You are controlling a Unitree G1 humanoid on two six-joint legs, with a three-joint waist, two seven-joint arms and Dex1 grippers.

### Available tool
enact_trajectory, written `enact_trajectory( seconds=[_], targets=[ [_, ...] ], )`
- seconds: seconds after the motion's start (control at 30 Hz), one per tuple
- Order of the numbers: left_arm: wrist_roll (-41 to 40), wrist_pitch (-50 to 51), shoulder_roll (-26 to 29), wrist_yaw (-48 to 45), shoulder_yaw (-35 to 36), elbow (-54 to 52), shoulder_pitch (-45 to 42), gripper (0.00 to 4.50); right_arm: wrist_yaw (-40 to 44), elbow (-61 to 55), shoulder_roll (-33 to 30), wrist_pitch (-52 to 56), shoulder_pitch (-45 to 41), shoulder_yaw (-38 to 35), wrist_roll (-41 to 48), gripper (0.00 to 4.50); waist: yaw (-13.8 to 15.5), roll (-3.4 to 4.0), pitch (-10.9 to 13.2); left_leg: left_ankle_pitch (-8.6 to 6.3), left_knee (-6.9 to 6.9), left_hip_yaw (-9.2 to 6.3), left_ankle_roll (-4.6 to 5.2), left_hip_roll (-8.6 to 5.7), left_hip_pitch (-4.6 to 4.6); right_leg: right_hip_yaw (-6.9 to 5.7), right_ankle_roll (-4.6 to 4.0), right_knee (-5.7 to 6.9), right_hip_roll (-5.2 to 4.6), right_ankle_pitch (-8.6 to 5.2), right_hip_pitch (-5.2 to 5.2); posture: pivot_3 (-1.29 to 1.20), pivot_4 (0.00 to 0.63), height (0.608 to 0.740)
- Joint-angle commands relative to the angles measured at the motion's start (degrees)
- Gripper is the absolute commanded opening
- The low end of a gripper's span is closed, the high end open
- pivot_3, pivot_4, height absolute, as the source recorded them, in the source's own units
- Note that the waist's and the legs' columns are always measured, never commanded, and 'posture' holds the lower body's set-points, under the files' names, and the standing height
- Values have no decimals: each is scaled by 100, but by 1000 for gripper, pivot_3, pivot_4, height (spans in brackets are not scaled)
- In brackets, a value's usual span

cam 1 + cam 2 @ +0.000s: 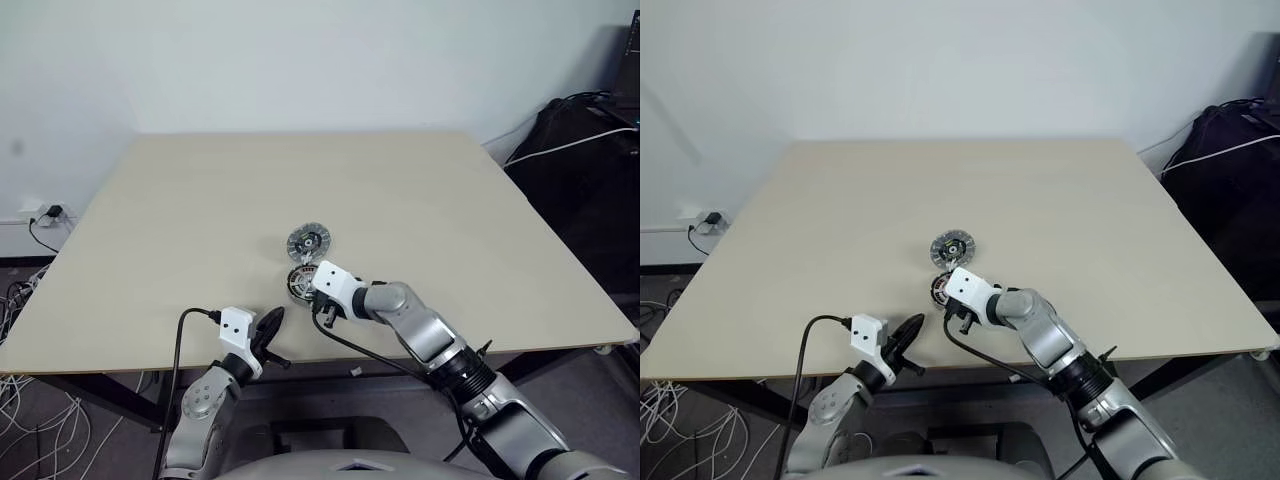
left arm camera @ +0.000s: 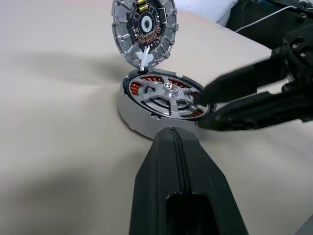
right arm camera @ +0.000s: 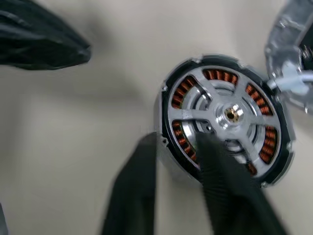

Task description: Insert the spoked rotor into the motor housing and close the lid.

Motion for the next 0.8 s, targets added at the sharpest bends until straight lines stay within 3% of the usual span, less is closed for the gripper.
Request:
enact_trajectory(
  seconds=[0.03, 0.43, 0.8],
  targets=[
    [-115, 46, -38, -14, -21, -145, -31, 0, 346, -19, -115, -298, -353, 135, -160, 2494, 1, -1, 0, 0, 0, 0, 0, 0, 0, 0, 0, 0, 0, 0, 0, 0, 0, 740],
    [-130, 176, -70, 20, -50, -234, -35, 0, 1185, 613, -366, -912, -948, 424, -545, 2494, 3, -3, 1, 1, 0, 1, -2, -2, 0, 0, 1, -1, 0, 1, 1, 0, 0, 740],
    [-139, 279, -112, 52, -74, -302, -19, 0, 1407, 1202, -132, -1133, -1053, 473, -788, 2494, 3, -3, 1, 9, 0, 2, -16, -2, 1, -1, 1, -1, 0, 1, 2, 0, 0, 740]
  ],
)
